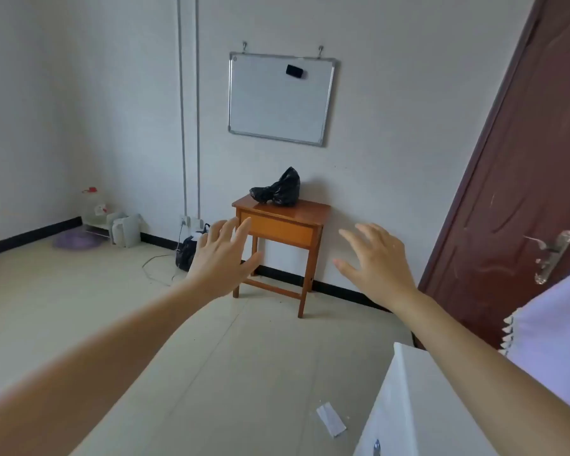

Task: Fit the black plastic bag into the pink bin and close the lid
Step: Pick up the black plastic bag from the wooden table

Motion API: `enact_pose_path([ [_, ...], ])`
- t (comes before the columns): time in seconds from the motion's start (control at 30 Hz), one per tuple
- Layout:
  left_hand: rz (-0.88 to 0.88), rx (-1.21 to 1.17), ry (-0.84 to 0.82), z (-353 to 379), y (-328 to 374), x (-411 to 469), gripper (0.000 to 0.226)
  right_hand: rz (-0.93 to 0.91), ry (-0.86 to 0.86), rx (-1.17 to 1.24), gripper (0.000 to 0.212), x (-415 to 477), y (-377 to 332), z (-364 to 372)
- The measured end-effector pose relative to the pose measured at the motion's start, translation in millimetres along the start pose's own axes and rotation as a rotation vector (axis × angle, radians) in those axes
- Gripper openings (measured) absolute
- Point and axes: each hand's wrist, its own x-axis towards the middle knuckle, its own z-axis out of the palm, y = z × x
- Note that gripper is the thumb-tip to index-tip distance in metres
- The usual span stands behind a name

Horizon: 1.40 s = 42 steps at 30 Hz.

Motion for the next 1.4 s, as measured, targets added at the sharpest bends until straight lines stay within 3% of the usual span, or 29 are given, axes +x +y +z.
enact_pose_path([
  [0.2,-0.052,0.023,-0.046,49,-21,62,0.065,-0.06,-0.113,-0.059,0.054,67,31,61],
  [0.57,-0.024,-0.022,-0.041,119,-41,249,0.064,0.002,0.002,-0.065,0.051,228,106,109],
  [0.73,0.014,0.01,-0.086,174,-41,322,0.064,-0.102,-0.053,-0.171,0.052,276,156,167],
  [0.97,-0.033,0.01,-0.04,216,-58,432,0.064,-0.165,-0.014,-0.128,0.053,398,213,220],
  [1.07,-0.108,-0.017,-0.009,225,-73,471,0.064,-0.21,0.016,-0.075,0.052,458,221,246],
  [1.23,-0.205,0.074,-0.104,261,-118,513,0.071,-0.362,-0.095,-0.137,0.055,525,213,322],
  [1.4,-0.258,0.06,-0.049,291,-177,587,0.064,-0.32,-0.077,-0.155,0.052,604,218,372],
])
